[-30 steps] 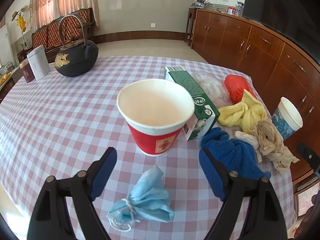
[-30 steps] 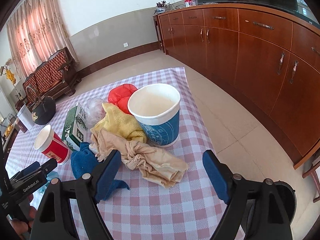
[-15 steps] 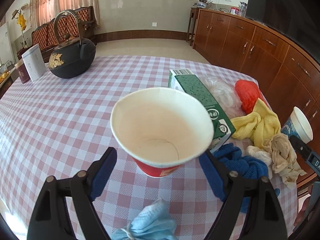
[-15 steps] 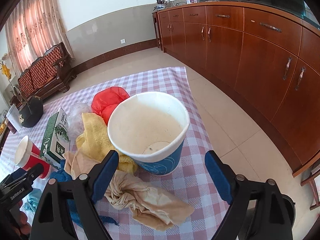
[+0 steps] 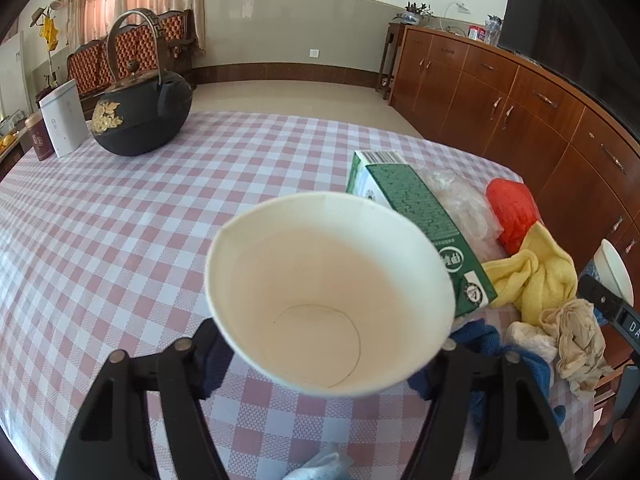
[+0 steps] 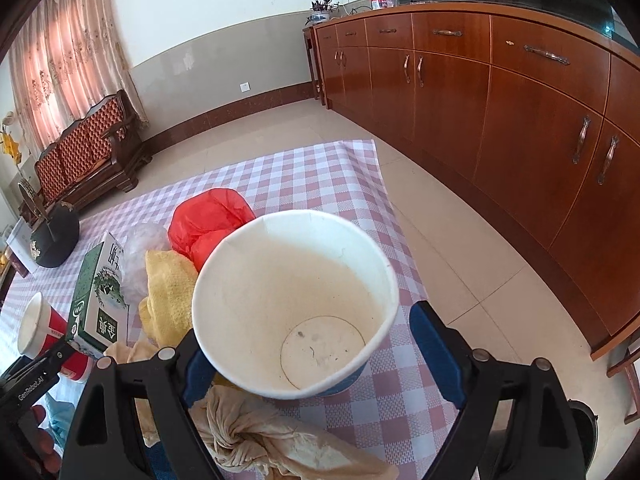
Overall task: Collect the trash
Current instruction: 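Grasp the red paper cup with the left tool while the right tool grasps the blue-patterned cup, then carry both paper cups over the black trash bin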
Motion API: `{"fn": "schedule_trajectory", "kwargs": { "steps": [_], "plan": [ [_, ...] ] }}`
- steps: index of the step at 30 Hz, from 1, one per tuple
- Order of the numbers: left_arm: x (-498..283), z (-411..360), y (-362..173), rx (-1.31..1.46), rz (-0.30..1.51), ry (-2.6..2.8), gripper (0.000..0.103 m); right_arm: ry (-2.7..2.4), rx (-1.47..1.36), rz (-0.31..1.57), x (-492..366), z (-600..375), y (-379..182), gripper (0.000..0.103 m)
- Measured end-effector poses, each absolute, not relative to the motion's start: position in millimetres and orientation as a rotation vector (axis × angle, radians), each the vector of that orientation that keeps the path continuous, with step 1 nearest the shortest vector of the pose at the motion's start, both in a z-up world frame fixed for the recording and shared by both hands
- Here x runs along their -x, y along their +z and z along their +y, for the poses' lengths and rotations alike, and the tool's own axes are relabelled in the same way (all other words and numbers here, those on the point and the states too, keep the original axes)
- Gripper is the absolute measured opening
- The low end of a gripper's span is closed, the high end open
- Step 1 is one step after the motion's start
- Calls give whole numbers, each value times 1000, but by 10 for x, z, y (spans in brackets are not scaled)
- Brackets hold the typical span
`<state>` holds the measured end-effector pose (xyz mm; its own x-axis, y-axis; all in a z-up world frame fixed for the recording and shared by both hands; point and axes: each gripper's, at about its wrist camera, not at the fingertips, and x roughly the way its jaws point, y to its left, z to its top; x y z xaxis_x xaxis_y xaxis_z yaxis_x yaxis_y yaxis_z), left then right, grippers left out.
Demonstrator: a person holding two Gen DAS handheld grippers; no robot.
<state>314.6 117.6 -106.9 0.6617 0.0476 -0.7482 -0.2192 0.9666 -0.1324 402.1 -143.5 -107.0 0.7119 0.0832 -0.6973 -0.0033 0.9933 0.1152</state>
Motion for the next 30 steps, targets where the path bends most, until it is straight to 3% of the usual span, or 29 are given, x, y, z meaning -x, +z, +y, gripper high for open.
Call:
{"fn": "schedule_trajectory", "kwargs": {
  "steps": [1,3,5,16,30],
  "plan": [
    [-3159,1184,-1080,225,838,145,63,49,-110,778,-4028,-1439,-1079,89],
    [-3152,1191,-1075,231,826,146,62,55,-113,780,-4038,-1445,-1099,74],
    [-3148,1209,-1076,243,821,141,61,56,-109,785,-4045,-1447,-1114,65],
    [-2921,1186,-845,237,750,124,60,64,-114,727,-3833,-1504,-888,62],
    [-2286,880,-559,237,721,46,60,119,-144,696,-2907,-1627,-496,62]
  ]
}}
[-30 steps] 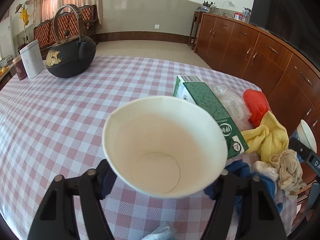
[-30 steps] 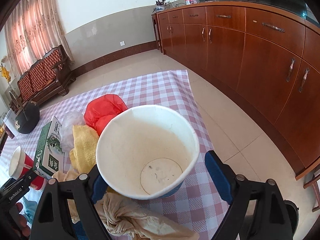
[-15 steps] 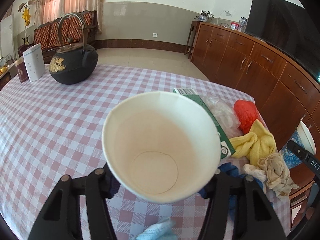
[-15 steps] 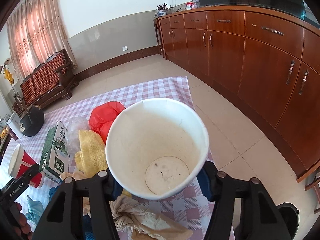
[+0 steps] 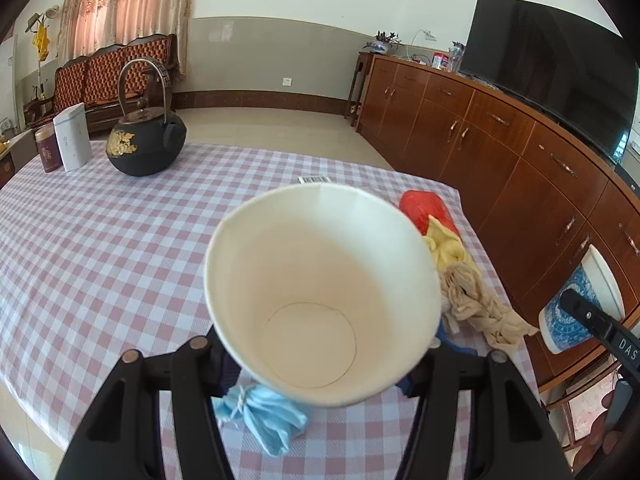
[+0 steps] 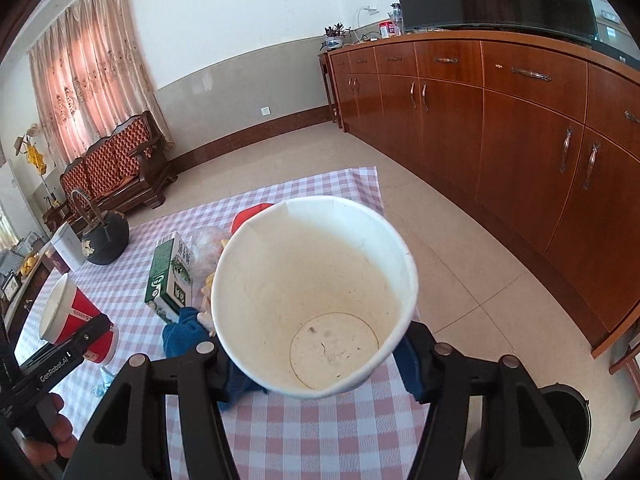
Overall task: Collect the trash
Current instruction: 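Carry both paper cups over the black trash bin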
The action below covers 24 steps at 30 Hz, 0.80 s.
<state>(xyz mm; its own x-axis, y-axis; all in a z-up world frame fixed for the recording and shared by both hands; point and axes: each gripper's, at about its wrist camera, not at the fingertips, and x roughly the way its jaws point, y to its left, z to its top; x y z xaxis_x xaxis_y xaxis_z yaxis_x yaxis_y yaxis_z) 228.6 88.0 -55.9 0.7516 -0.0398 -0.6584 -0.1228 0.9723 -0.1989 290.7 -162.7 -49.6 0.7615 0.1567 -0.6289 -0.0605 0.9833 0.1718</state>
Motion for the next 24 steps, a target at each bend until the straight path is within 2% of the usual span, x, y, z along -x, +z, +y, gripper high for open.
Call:
{"fn": "schedule_trajectory", "kwargs": {
  "steps": [12,24],
  "plan": [
    [-1860,332,-591,197,772,-87,60,112,-183,747,-2038,-1836,-628,63],
    [-1712,-379,-650,141,814,-226,60,-20,-252,766,-1516,-2568,-731,62]
  ]
}}
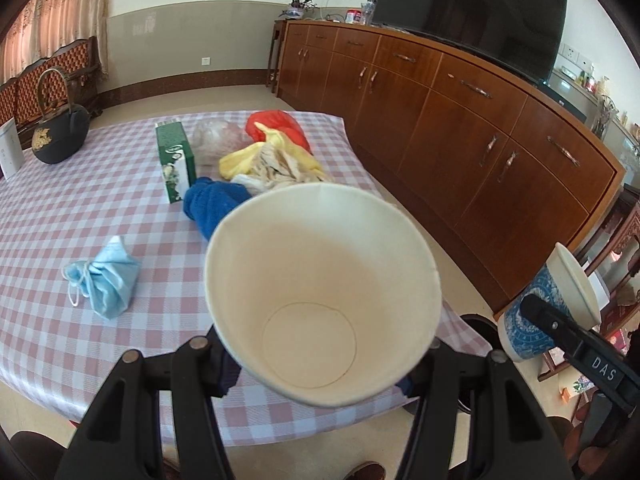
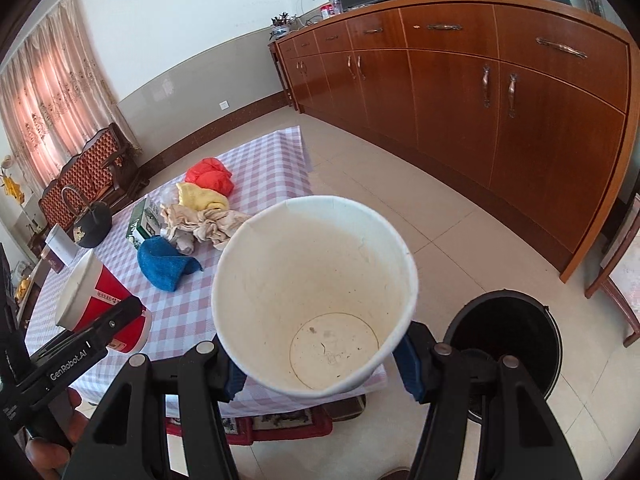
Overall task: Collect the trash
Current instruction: 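Carry both paper cups over the black trash bin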
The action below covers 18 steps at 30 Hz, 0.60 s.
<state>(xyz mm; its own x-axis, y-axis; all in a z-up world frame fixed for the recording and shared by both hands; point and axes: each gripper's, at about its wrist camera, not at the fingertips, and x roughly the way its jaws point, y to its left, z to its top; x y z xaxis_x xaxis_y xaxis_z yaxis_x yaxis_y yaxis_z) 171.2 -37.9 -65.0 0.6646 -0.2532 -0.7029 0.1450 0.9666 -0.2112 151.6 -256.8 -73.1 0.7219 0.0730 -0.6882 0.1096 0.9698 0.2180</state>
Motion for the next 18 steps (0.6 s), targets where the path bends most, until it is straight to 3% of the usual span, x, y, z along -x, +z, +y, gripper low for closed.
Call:
{"fn": "schedule_trajectory", "kwargs": {
  "steps": [18],
  "plan": [
    [-1569,-1837,-811,19,893,-509,60,-267,-406,795,-921,-3756,-1029,62]
  ]
}}
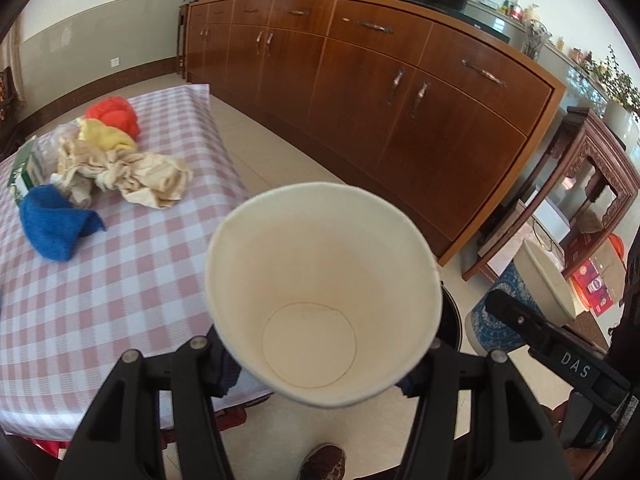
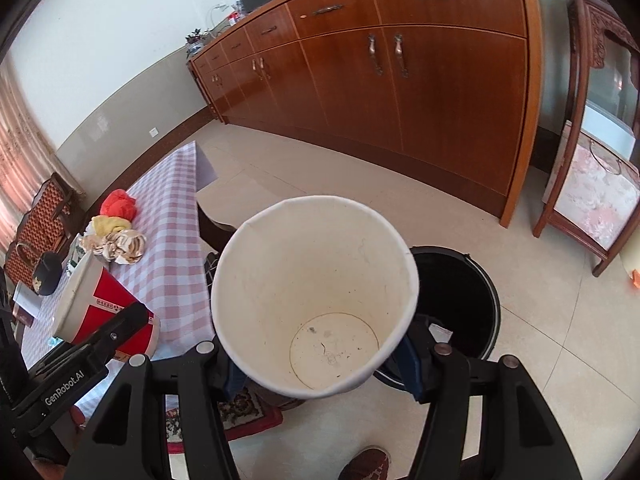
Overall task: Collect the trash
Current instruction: 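Carry both paper cups over the black trash bin, then open both tools to drop the paper cups into the bin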
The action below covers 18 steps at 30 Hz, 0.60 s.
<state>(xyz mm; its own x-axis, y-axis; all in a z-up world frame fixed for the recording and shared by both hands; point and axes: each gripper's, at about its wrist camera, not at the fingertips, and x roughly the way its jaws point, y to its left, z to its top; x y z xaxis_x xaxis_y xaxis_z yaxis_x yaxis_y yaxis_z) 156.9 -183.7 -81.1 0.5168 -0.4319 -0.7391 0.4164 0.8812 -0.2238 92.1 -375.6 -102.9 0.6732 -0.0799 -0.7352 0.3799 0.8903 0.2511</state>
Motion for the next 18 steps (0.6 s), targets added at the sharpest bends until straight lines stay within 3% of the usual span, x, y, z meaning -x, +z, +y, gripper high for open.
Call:
{"fn": "schedule_trajectory", "kwargs": {
  "steps": [18],
  "plan": [
    [-1650,-3188,-1548,-87,1074,-660,60,-465,-569,914,-815,-5040,-1828,63]
  ]
}}
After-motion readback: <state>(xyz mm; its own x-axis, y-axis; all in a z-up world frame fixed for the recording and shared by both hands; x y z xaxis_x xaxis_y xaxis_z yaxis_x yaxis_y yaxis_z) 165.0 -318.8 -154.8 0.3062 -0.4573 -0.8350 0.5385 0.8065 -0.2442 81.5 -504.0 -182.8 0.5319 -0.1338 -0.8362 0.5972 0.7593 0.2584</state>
